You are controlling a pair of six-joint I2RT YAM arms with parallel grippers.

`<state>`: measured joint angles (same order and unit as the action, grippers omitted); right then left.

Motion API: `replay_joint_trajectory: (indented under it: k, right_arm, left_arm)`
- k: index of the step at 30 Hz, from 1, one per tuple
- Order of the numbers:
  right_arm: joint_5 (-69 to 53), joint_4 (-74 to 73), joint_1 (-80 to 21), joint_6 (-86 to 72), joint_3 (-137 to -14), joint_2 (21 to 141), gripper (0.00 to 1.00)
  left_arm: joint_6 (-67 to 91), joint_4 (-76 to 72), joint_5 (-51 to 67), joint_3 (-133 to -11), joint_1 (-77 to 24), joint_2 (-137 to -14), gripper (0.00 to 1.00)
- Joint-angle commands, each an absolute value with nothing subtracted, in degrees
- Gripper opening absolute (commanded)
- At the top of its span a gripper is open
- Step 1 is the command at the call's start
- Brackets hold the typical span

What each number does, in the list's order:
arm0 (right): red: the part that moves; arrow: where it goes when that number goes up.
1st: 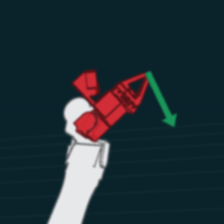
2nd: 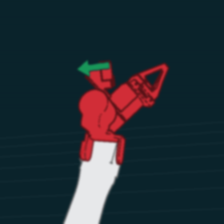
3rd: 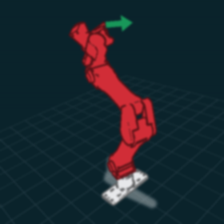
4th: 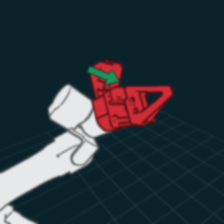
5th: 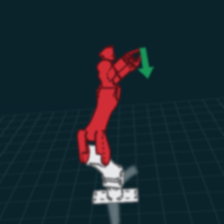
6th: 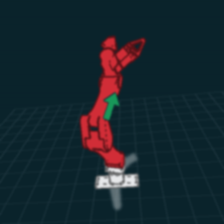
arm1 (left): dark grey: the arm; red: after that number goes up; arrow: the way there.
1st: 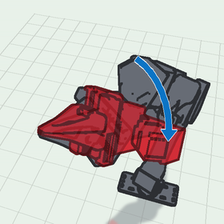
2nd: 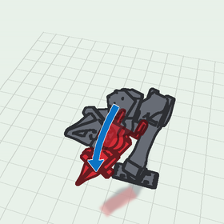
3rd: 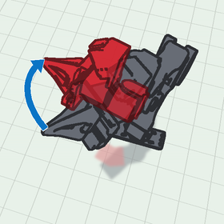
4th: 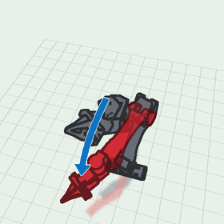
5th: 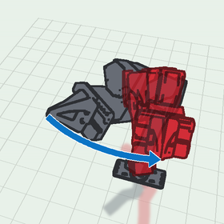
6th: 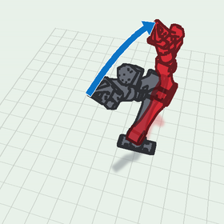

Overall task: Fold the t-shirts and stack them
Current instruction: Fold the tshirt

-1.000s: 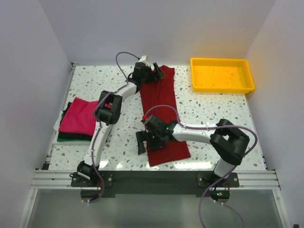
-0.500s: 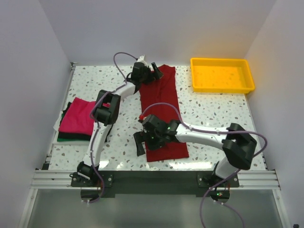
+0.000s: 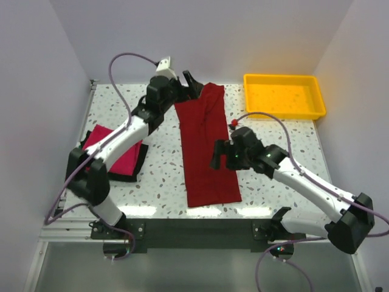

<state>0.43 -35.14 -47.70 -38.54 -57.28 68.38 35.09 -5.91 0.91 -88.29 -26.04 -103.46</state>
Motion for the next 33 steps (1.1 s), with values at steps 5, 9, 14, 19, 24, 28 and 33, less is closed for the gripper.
replay_joint_trajectory:
  k: [5, 9, 14, 19, 24, 28, 33]
  right_arm:
    - [3.2, -45.5, -36.2, -35.3, -48.4, 61.1, 0.99]
    - [1.2, -46.5, -35.4, -34.0, -44.2, 61.6, 0.99]
    - [-2.9, -44.7, -35.1, -34.1, -39.7, 62.0, 0.99]
    - [-4.5, -44.6, -35.0, -34.7, -36.7, 60.8, 0.96]
    - [-7.5, -43.4, -35.1, -33.9, -34.2, 60.7, 0.9]
    - [-9.6, -43.0, -35.0, -33.3, -33.9, 62.7, 0.84]
    - [-10.5, -41.0, -35.1, -34.5, -32.3, 64.1, 0.8]
  left_arm:
    - [41.6, -1.8, -12.5, -50.9, -41.9, -77.5, 1.0]
    - [50.6, 10.3, -17.5, -41.4, -51.0, -70.1, 1.0]
    - [57.4, 15.7, -13.5, -34.6, -62.7, -66.4, 1.0]
    - [63.4, 14.7, -10.4, -33.2, -71.4, -70.7, 0.91]
    - [67.1, 19.2, -14.8, -35.1, -72.7, -74.2, 0.77]
    - [69.4, 20.0, -17.9, -34.6, -72.7, -74.8, 0.71]
    - [69.9, 20.6, -20.7, -35.3, -72.7, -75.9, 0.67]
